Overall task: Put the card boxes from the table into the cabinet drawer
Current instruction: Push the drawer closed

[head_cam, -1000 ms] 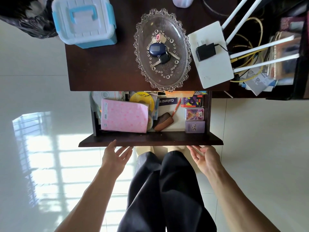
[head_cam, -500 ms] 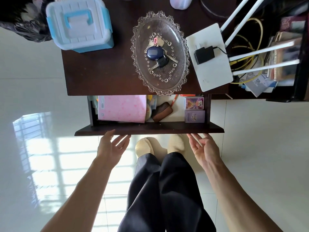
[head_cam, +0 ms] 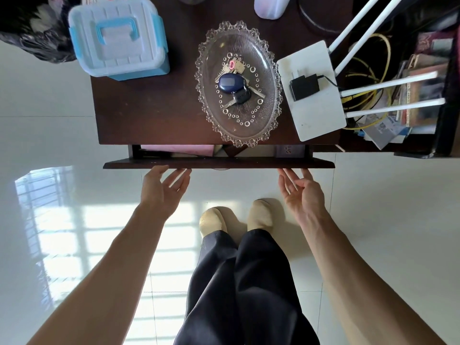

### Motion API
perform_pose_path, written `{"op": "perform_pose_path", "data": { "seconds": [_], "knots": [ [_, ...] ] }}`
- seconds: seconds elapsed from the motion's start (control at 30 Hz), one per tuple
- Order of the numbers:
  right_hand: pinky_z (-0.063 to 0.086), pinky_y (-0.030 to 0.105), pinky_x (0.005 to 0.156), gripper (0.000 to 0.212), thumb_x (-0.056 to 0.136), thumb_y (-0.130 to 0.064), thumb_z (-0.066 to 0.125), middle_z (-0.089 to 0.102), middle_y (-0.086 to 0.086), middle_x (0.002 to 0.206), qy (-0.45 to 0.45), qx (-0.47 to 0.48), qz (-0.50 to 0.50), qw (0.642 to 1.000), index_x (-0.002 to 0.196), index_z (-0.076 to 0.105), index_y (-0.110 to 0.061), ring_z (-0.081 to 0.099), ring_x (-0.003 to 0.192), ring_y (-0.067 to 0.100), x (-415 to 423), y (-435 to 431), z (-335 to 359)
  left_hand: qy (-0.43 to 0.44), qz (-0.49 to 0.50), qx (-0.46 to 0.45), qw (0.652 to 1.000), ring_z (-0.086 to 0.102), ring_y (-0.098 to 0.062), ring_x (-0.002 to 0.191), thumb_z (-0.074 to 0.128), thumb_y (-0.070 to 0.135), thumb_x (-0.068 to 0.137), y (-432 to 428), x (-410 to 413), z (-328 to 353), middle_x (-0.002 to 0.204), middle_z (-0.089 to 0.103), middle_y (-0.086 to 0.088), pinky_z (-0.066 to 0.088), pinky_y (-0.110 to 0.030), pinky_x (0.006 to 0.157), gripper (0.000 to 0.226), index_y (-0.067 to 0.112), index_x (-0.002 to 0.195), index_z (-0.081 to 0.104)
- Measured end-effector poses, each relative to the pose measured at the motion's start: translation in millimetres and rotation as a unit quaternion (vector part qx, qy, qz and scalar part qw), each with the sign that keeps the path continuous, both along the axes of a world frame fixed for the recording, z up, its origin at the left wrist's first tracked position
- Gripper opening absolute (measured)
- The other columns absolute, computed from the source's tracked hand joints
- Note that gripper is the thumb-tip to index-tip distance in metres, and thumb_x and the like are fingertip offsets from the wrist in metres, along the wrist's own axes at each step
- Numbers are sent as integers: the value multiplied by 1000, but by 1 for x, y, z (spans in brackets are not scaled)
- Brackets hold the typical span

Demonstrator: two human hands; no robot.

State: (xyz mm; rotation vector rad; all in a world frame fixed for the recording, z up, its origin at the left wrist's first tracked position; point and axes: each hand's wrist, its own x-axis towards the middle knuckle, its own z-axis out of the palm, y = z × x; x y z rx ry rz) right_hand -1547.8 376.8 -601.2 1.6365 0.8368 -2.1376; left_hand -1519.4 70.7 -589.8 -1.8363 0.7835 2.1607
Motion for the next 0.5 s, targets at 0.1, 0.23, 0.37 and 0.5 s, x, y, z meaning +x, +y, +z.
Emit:
{"op": "perform_pose_path", "data": {
  "seconds": [0.1, 0.23, 0.37, 0.5],
  "knots": [
    [64, 35, 74, 68, 95, 9, 29, 58, 21, 140, 11, -3, 4, 1000, 154, 40, -22, 74, 105, 31, -11, -1, -2, 8, 7, -6, 1000, 71, -40, 101, 53, 9, 87, 1, -13, 0, 123, 65, -25, 52, -43, 100, 25, 13, 111, 55],
    [63, 36, 75, 69, 94, 10, 27, 62, 22, 135, 17, 1, 12, 1000, 153, 40, -21, 77, 101, 29, -26, -5, -6, 27, 7, -6, 1000, 72, -38, 101, 52, 9, 88, -2, -28, 1, 121, 66, -24, 51, -43, 101, 25, 14, 111, 56],
    [62, 35, 75, 70, 93, 10, 27, 64, 21, 131, 20, 19, 17, 999, 155, 36, -21, 76, 102, 28, -40, -8, -8, 47, -5, -15, 999, 72, -36, 102, 55, 9, 84, -3, -38, 2, 121, 68, -23, 51, -42, 101, 22, 12, 103, 65],
    [62, 34, 76, 72, 92, 11, 27, 64, 20, 131, 15, 37, 32, 999, 157, 32, -20, 77, 101, 29, -50, -12, -10, 54, -10, -33, 998, 73, -32, 100, 59, 10, 83, -3, -46, 0, 118, 72, -17, 53, -42, 99, 25, 12, 108, 64]
  ]
}}
